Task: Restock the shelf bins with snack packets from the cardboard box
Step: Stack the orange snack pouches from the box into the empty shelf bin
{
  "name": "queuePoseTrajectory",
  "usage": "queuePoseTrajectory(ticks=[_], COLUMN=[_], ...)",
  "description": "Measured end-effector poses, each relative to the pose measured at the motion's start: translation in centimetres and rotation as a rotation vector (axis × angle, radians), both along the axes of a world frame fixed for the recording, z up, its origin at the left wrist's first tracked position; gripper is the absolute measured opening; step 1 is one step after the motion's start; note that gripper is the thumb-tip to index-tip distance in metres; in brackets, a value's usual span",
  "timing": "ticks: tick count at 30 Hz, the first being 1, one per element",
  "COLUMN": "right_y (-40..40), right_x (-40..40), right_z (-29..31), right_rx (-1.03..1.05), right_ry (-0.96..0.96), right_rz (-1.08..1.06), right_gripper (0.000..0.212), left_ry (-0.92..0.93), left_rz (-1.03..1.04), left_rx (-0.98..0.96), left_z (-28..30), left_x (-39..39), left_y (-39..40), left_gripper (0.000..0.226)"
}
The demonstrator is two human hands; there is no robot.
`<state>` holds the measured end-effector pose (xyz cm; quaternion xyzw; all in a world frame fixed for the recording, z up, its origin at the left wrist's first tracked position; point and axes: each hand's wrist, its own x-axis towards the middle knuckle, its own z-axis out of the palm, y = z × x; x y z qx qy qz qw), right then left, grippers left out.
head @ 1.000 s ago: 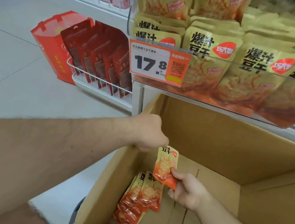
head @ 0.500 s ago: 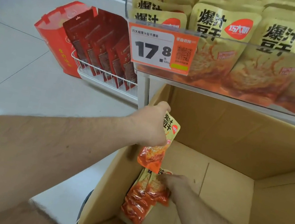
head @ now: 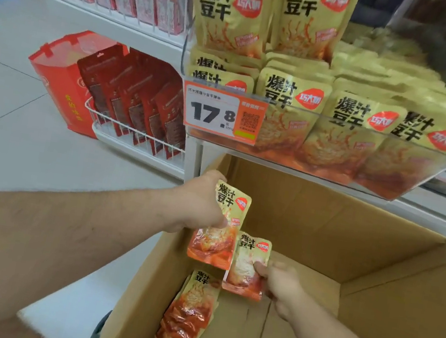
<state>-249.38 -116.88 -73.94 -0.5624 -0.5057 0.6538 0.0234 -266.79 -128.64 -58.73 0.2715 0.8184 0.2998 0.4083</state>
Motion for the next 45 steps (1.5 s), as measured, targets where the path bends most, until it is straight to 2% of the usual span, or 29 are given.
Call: queuePoseTrajectory(ticks=[5,9,13,15,19,21,26,33,35,39,45], right_y=[1.7,-0.1,-2.5,-2.9,-3.3,-3.8,-4.3,-3.7,-3.6,-2.6,-1.9], right_x=[2.8,3.3,2.5,2.4,2.4,2.4,2.5,2.7,2.8,3.0,2.9], right_z=[9.1,15.0,18.6,19.3,20.5,21.5,23.7,25.8,26.5,28.0,29.9], right_rx=[0.027,0.117,0.226,0.279,0.37,0.401,0.485,0.621,0.624,0.559,0.565], right_ry=[0.281,0.394,0.392,0.366,0.341,0.353,0.358,0.307,0.3,0.264,0.264], right_rz=[0.02,0.116,0.207,0.199,0.129,0.117,0.114,0.129,0.135,0.219,0.349], right_gripper=[0.018,0.017,0.018,0.011,0.009,0.007,0.007,0.012,0.02,0.051,0.037], left_ry=[-0.095,-0.156,-0.283,-0.346,-0.399,-0.365,-0.292,-0.279,-0.265,-0.258,-0.218], left_rz=[0.032,0.03,-0.016,-0.026,-0.045,-0.048,-0.046,-0.103,-0.11,-0.149,-0.251], left_rx=[0.029,0.094,0.171,0.217,0.31,0.372,0.488,0.515,0.529,0.564,0.585], left_z=[1.3,2.9,4.5,5.2,6.9,7.4,8.6,10.3,10.6,11.5,13.2], left_x=[0.5,1.7,3.1,3.6,4.1,4.2,4.1,4.7,4.8,4.9,4.8], left_y=[-0.7,-1.0,-0.8,-0.8,-1.1,-1.2,-0.9,-0.4,-0.3,0.0,0.5], left_gripper=[0.074,0.07,0.077,0.08,0.062,0.053,0.053,0.044,0.045,0.043,0.049])
